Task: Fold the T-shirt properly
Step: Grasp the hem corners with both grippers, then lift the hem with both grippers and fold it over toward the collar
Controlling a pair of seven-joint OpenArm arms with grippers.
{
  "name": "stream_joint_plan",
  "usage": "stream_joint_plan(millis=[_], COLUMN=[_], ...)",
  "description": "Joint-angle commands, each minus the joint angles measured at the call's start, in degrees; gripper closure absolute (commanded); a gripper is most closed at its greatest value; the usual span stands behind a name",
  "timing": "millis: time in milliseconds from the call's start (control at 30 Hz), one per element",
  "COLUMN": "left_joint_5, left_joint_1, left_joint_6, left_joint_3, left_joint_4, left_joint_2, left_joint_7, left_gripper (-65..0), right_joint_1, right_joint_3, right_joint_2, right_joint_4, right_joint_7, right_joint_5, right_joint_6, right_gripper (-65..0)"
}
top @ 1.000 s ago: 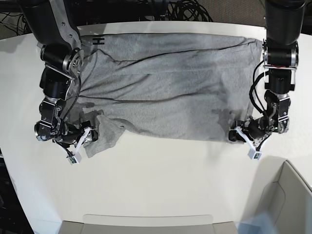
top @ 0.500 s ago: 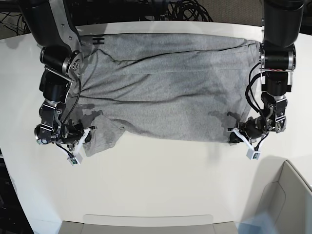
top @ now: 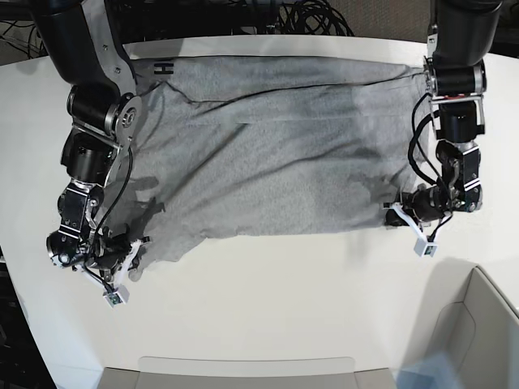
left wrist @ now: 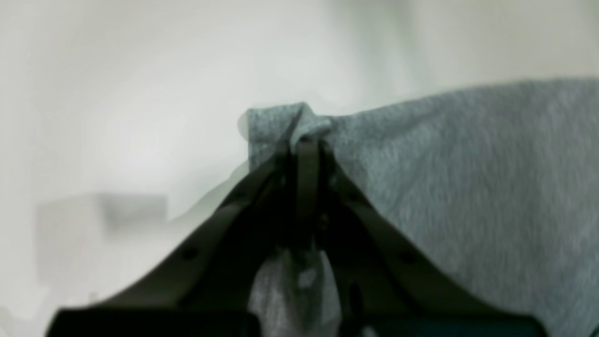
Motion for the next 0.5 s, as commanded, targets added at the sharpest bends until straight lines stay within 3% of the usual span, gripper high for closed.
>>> stream_joint_plan(millis=[0, 200, 467], left_joint_5=[-0.2, -0.1, -0.1], left_joint_1=[-0.7, 4.5, 8.9], left_joint_6=[0.1, 0.1, 0.1], left_joint_3=[-1.5, -2.9, -4.9], left_joint_4=[3.7, 15.1, 17.3], left_joint_2=[-1.1, -1.1, -2.4], left_joint_7=[-0.5, 4.3, 5.0], left_gripper=[0.0, 0.0, 0.0], right_joint_1=[1.3, -4.9, -12.1], right_joint_3=[-1.5, -6.1, -6.7], right_joint_2=[0.0, -1.4, -1.9], right_joint_4=[2.7, 14.8, 26.0], right_joint_7=[0.0, -3.7, -8.6], right_joint_5=[0.8, 1.2, 1.2], right_joint_6=[0.9, 0.9, 0.9], right_gripper=[0.0, 0.0, 0.0])
